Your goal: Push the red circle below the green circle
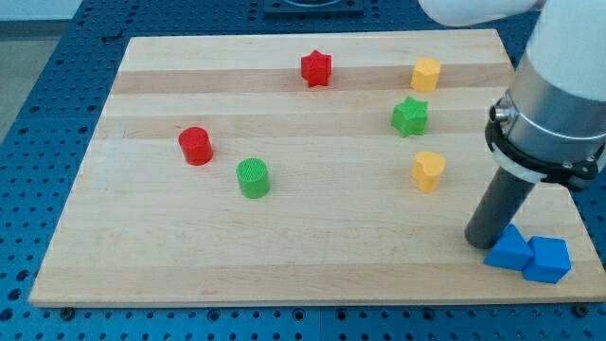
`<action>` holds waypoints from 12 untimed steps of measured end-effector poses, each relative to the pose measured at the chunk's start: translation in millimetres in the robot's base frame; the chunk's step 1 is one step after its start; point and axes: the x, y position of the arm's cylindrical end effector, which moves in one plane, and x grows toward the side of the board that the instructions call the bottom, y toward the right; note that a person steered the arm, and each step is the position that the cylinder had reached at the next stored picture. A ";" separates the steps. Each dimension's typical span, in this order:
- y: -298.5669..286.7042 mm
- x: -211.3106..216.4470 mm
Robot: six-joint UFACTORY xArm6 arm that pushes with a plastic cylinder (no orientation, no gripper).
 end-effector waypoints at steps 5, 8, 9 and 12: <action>4.1 -14.0; -37.8 -29.5; -95.2 -51.3; -284.1 -169.3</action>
